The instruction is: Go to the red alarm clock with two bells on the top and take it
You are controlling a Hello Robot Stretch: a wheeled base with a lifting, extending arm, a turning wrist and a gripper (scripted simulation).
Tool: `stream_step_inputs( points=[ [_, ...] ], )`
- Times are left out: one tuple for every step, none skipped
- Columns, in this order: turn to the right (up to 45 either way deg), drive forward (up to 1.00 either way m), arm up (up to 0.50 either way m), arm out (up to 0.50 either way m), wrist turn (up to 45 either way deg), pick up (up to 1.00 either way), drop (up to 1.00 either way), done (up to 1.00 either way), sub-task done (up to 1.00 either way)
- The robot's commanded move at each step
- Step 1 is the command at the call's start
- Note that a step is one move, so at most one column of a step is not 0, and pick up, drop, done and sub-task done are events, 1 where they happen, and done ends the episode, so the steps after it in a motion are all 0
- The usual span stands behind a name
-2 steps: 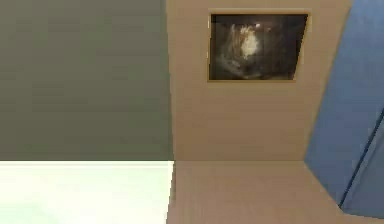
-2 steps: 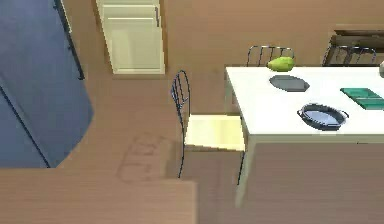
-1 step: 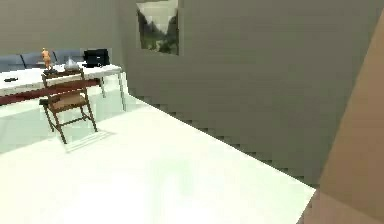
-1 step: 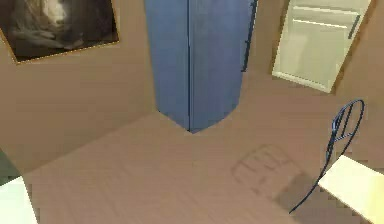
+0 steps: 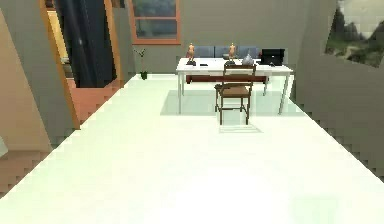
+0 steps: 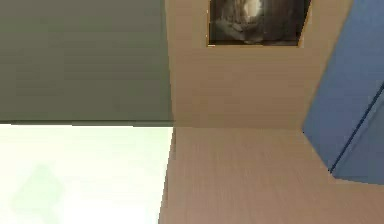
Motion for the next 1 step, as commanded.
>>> stream_step_inputs(
  points=[
    [-15.0,0.00,0.00,0.00,0.0,0.00,0.00,0.00,0.00]
  ],
)
